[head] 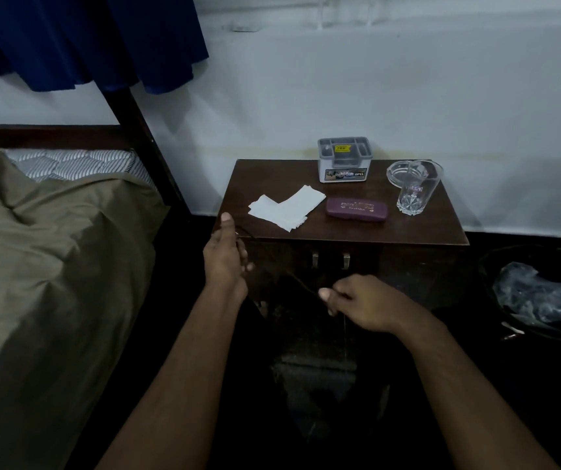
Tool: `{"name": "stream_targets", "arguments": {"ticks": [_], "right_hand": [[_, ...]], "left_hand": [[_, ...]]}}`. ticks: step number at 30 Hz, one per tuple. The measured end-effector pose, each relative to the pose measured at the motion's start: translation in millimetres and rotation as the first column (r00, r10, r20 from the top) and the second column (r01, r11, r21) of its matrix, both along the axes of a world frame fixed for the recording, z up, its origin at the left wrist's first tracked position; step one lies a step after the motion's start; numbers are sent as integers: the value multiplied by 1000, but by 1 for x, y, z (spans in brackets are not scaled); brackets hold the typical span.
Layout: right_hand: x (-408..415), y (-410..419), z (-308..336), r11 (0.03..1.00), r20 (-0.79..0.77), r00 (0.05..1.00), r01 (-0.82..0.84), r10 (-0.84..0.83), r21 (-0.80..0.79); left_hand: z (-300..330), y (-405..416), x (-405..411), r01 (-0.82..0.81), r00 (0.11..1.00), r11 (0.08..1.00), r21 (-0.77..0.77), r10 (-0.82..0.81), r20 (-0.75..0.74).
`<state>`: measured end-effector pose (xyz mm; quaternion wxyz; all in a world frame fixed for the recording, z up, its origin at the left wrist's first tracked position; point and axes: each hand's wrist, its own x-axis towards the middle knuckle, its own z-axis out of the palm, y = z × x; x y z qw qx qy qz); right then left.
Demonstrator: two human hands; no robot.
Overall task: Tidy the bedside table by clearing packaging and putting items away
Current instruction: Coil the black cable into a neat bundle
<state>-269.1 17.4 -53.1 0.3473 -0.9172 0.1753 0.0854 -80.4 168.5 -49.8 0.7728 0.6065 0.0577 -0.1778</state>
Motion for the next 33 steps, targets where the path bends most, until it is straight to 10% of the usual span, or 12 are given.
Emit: {"name": "stream_targets", "arguments": {"ticks": [13,19,28,33], "right_hand": [[27,1,-12,975,52,990,141,-134,-170],[42,22,-7,962,474,862,50,-178,270],[40,4,1,596,272,763,179,-586,783],[34,9,1,757,303,863,130,-404,640]], "left_hand": [[8,-2,-21,411,911,890,-197,-395,119],[3,-14,-40,629,775,771,-100,-611,161],[9,1,-2,151,983,907,-393,-179,-36],[7,-3,-7,154,973,896,-417,-212,-96]]}}
